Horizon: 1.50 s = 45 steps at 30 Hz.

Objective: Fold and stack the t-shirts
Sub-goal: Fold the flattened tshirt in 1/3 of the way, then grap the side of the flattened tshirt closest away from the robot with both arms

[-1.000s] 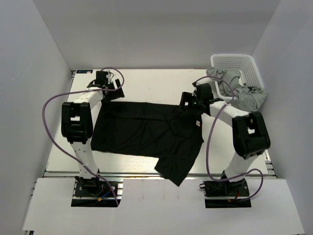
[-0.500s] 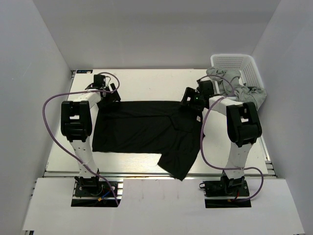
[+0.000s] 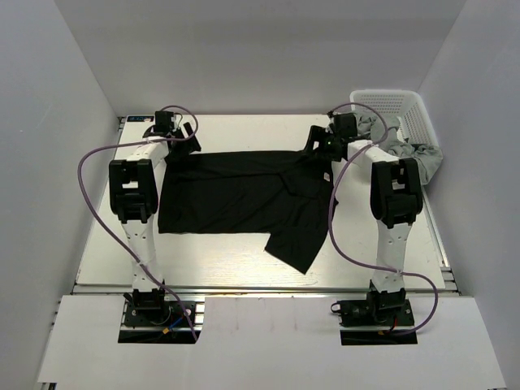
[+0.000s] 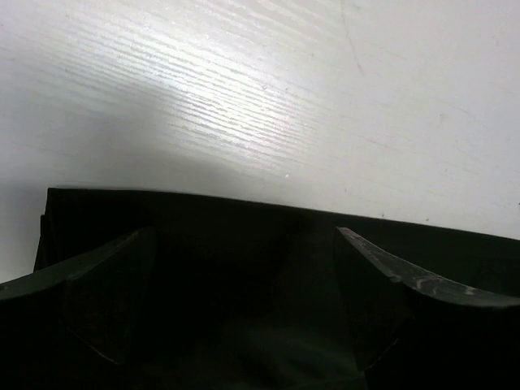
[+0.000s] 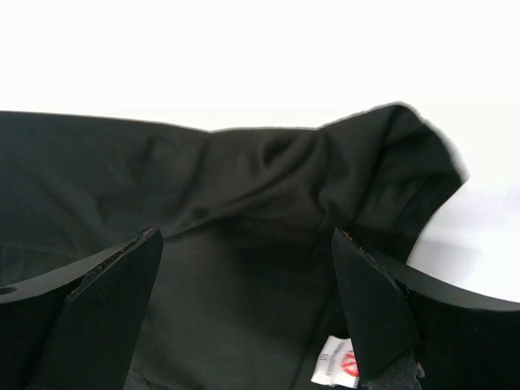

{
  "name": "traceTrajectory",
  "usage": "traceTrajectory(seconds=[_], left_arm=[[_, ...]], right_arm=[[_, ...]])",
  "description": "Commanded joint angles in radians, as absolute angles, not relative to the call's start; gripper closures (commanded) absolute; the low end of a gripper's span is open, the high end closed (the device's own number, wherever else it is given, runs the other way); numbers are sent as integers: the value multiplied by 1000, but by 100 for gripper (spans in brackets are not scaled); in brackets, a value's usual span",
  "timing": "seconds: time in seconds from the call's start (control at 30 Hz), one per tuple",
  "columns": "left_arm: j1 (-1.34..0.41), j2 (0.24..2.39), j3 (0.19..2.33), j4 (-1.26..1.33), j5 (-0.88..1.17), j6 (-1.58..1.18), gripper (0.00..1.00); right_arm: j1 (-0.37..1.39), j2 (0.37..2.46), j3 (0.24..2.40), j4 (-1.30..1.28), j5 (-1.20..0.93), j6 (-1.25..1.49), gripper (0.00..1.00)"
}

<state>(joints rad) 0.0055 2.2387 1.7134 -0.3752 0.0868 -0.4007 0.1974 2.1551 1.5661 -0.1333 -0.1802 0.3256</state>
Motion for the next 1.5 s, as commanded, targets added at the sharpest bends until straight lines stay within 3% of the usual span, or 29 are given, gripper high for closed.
traceTrajectory(seconds=[0.0, 0.2, 0.37, 0.6, 0.8, 1.03, 1.3, 1.4, 1.47], left_arm=[[14, 2198, 1781, -422, 114, -367, 0], [14, 1953, 1636, -422, 45, -356, 0], [14, 1654, 1324, -529, -116, -469, 0], [25, 1453, 915, -647, -224, -655, 0], [34, 1276, 689, -548, -264, -730, 0], [52, 1253, 676, -555, -330, -758, 0], [74, 1305, 647, -473, -290, -747, 15], [83, 1330, 637, -399, -233, -718, 26], [83, 1365, 637, -362, -191, -687, 42]], right_arm=[[198, 2094, 1661, -182, -198, 191, 10], [238, 1865, 1515, -179, -252, 83, 10], [360, 1651, 1195, -153, -140, 81, 10], [455, 1375, 829, -112, -146, 192, 10], [474, 1302, 733, -149, -147, 187, 10], [482, 1281, 703, -152, -187, 192, 10], [489, 1241, 713, -232, -176, 186, 10], [500, 1235, 719, -278, -169, 183, 10], [514, 1232, 709, -308, -135, 201, 10]])
